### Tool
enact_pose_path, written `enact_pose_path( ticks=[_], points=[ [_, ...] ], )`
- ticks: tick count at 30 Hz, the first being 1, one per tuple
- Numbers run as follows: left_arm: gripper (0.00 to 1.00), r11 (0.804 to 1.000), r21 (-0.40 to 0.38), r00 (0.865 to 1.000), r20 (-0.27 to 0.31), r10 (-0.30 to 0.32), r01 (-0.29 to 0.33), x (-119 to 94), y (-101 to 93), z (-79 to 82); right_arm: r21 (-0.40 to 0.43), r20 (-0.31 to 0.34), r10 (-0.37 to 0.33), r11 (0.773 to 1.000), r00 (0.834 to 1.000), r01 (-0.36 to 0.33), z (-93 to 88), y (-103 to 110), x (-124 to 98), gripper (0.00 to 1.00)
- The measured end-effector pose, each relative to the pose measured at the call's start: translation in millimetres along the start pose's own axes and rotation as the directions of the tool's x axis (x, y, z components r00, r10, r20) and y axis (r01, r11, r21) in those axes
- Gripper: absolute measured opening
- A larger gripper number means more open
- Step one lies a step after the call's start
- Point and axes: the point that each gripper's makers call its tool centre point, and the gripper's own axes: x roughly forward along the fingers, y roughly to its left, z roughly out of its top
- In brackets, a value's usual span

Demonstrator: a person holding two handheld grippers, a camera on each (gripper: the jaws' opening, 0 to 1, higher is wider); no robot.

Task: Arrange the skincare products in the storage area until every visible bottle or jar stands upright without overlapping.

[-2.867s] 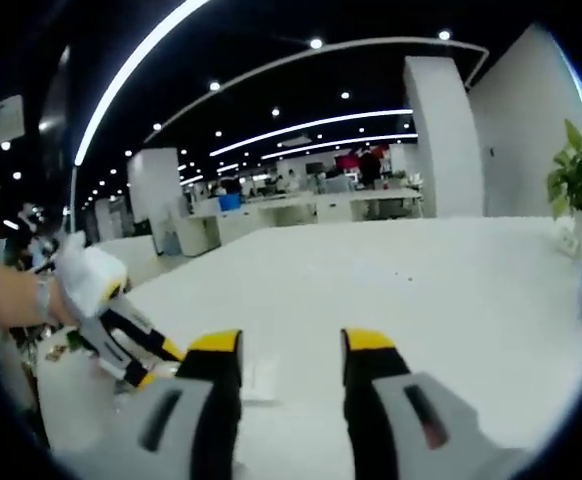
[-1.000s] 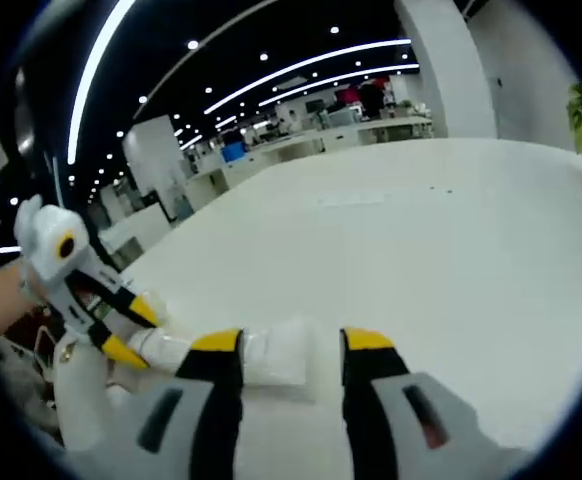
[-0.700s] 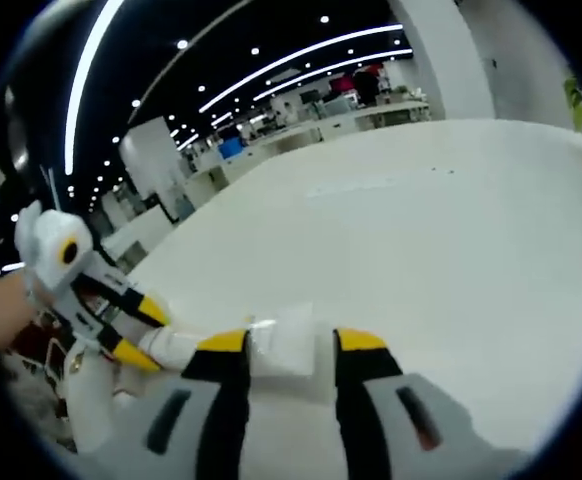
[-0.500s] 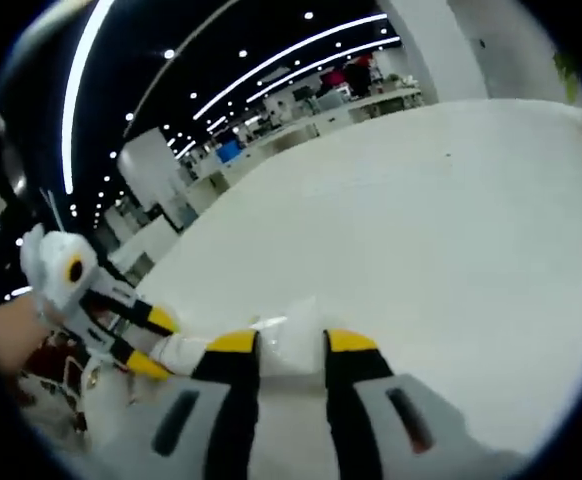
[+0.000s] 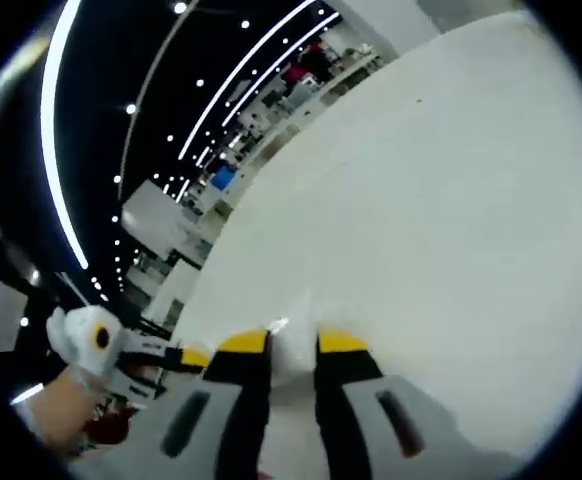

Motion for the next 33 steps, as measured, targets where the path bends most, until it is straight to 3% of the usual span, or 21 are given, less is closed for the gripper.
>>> enact_pose_path(
  ticks=[10,23,26,33],
  points=[
    [0.26,1.000,-0.013,1.000,0.023,0.005,-0.004,-0.1,-0.2,0.1,-0.037,0.056,0.106,0.994,0.993,-0.104,21.1,49.9,-12.3,0.07],
    [0.27,0.999,-0.035,0.999,0.046,0.010,-0.008,0.2,-0.2,1.2,-0.172,0.095,0.154,0.976,0.983,-0.136,30.2,89.7,-2.1,0.07],
    [0.27,0.999,-0.038,0.999,0.047,0.014,-0.012,0.5,0.1,1.1,-0.193,0.051,0.150,0.972,0.987,-0.137,19.1,90.8,8.6,0.11],
    [0.27,0.999,-0.043,0.998,0.050,0.024,-0.022,0.5,0.2,1.5,-0.211,0.019,0.149,0.967,0.989,-0.142,2.6,99.6,25.9,0.14]
  ],
)
